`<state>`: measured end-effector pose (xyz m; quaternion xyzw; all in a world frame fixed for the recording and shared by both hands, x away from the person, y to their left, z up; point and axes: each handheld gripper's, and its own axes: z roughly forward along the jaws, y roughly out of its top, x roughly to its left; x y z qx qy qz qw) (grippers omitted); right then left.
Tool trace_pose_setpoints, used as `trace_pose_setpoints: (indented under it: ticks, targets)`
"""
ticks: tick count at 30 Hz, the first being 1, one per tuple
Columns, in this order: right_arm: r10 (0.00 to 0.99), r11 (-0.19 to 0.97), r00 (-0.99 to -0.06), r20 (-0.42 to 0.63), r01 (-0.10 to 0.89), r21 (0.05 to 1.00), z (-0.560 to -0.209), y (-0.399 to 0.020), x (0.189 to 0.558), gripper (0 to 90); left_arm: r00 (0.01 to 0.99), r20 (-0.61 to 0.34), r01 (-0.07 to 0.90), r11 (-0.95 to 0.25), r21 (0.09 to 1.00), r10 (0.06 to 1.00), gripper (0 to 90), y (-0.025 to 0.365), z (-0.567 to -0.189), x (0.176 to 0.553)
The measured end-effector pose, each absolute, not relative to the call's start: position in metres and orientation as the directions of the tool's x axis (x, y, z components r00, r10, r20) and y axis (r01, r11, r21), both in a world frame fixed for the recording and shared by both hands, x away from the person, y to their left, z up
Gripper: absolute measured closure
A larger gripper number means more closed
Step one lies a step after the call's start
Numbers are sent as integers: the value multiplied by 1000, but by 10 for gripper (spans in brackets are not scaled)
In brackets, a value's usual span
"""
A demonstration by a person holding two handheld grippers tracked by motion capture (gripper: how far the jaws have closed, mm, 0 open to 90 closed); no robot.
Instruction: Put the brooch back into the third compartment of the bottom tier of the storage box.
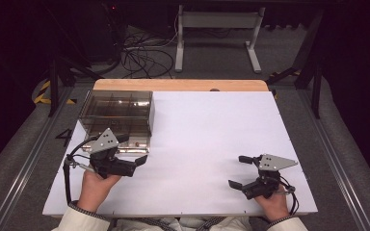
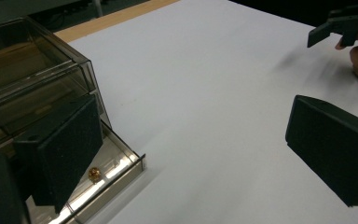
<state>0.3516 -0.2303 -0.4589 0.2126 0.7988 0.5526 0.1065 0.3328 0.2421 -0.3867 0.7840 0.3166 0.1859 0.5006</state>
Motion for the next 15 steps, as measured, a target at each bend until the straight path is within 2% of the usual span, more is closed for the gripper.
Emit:
trace_pose_setpoints:
  ticks: [4, 15]
  targets:
    - [457, 298, -887, 63, 219, 929, -459, -230, 351, 21, 737, -47, 313, -278, 908, 674, 43, 249, -391, 327]
    - [456, 298, -887, 63, 219, 929, -459, -230, 351, 21, 735, -9, 296, -309, 904, 678, 23, 257, -406, 310]
